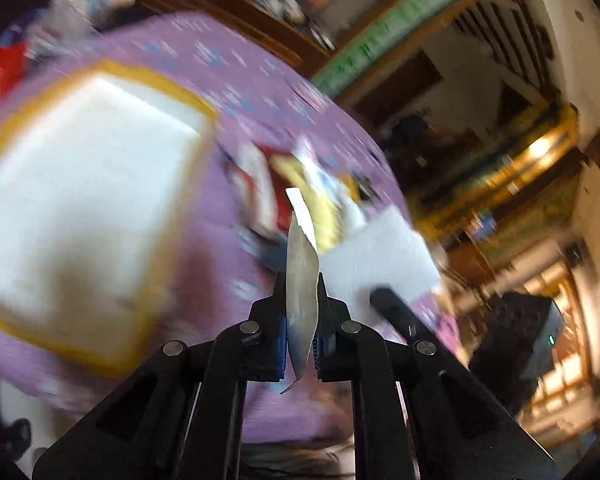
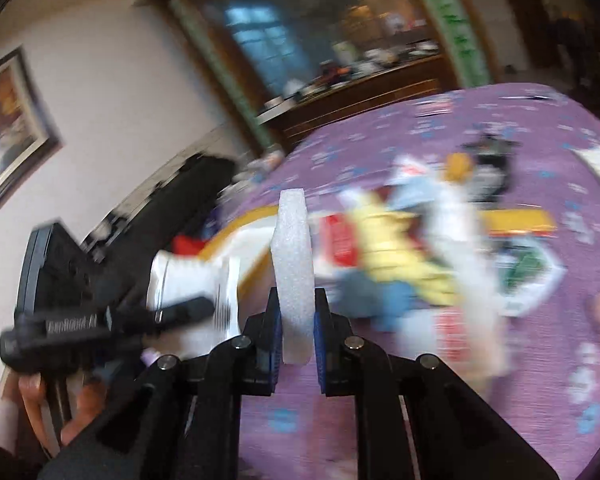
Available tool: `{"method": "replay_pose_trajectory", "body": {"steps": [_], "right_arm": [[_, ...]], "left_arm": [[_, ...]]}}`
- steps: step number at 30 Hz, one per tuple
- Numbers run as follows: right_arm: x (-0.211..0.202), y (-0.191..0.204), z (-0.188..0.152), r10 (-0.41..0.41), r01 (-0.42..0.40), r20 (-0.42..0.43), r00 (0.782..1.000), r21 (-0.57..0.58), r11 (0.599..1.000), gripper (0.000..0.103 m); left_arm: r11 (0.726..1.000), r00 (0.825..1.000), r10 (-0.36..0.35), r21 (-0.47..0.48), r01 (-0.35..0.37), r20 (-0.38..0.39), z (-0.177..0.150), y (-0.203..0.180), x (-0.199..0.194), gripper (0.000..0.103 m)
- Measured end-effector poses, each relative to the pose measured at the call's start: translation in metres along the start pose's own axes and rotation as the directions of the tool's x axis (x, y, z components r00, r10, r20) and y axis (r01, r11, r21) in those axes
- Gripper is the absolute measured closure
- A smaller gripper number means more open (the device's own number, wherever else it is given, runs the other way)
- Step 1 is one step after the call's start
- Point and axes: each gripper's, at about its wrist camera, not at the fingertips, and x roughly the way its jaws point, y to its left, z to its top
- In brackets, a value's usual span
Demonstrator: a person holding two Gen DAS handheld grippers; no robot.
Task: Organize soft objects
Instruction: 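Carry both items into the yellow-rimmed box and open both tools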
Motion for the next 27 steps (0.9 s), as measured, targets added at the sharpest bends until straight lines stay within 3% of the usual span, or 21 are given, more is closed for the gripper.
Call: {"method": "replay_pose_trajectory", "body": {"steps": [5, 12, 20, 22, 24, 26, 27], "right_arm": [[0.053, 0.045, 0.005, 0.102, -0.109, -0.105, 0.989, -0.061, 0.992, 0.091], [0.138, 0.082, 0.010, 0.186, -0.199, -0.283, 0.941, -0.019, 0.980, 0.091], [0.181, 0.096, 0.001, 0.132, -0.156, -0.363, 0.922, -0.038, 0.987, 0.090], [0.180, 0.093, 0.001, 0.113, -0.136, -0.359, 0.926, -0.039, 0.990, 0.090], [0.178, 0.091, 0.002, 0.107, -0.127, -0.357, 0.928, -0.034, 0.991, 0.089], [0.167, 0.084, 0.002, 0.095, -0.116, -0.350, 0.932, -0.039, 0.992, 0.086], [0.164, 0.084, 0.003, 0.079, -0.102, -0.344, 0.936, -0.051, 0.993, 0.070]], "left_arm": [[0.991, 0.989, 0.114, -0.079, -0.107, 0.096, 0.003, 0.049, -0.028, 0.094], [0.963, 0.982, 0.162, -0.233, -0.136, 0.096, 0.009, 0.104, -0.027, 0.094], [0.949, 0.985, 0.156, -0.289, -0.129, 0.073, 0.018, 0.125, 0.005, 0.094], [0.945, 0.982, 0.174, -0.291, -0.147, 0.069, 0.016, 0.125, 0.010, 0.094], [0.949, 0.980, 0.186, -0.271, -0.163, 0.065, 0.026, 0.129, 0.023, 0.089], [0.950, 0.972, 0.225, -0.238, -0.203, 0.066, 0.026, 0.122, 0.025, 0.058], [0.951, 0.966, 0.247, -0.213, -0.226, 0.079, 0.025, 0.116, 0.022, 0.052]]}}
